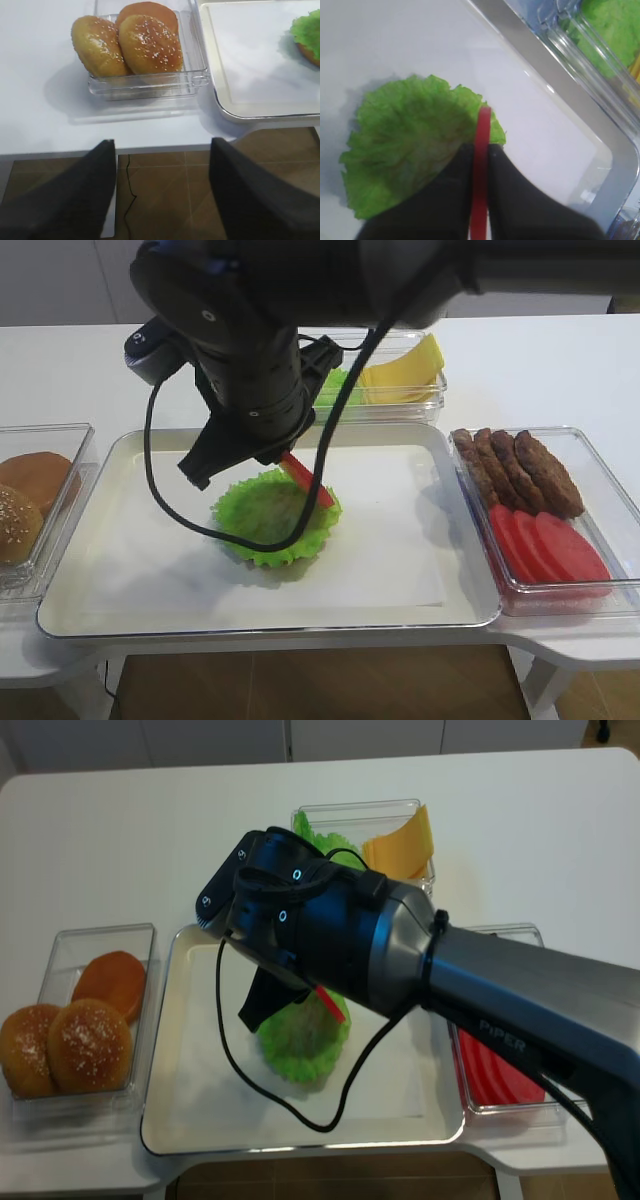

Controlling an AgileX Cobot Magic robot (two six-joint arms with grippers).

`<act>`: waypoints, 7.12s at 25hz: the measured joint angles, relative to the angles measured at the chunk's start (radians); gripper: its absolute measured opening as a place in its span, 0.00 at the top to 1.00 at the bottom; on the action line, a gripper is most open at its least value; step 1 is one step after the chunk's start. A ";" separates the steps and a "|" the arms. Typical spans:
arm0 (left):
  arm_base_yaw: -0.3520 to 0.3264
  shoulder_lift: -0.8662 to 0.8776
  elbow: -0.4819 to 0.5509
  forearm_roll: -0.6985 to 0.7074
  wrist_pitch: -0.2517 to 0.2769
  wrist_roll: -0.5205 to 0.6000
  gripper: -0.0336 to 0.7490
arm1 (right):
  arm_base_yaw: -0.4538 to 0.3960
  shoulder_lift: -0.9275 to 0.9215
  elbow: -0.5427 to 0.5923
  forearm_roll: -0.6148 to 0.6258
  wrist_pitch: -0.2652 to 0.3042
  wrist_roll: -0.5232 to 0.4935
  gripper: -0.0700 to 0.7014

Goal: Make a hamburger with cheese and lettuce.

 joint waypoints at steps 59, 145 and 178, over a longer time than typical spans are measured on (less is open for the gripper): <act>0.000 0.000 0.000 0.000 0.000 0.001 0.40 | -0.265 -0.061 -0.105 0.492 0.047 -0.191 0.31; 0.000 0.000 0.000 0.000 0.000 0.001 0.40 | -0.806 -1.953 1.136 0.481 0.079 -0.273 0.39; 0.000 0.000 0.000 0.000 0.000 0.001 0.40 | -0.894 -1.953 1.162 0.490 0.055 -0.295 0.39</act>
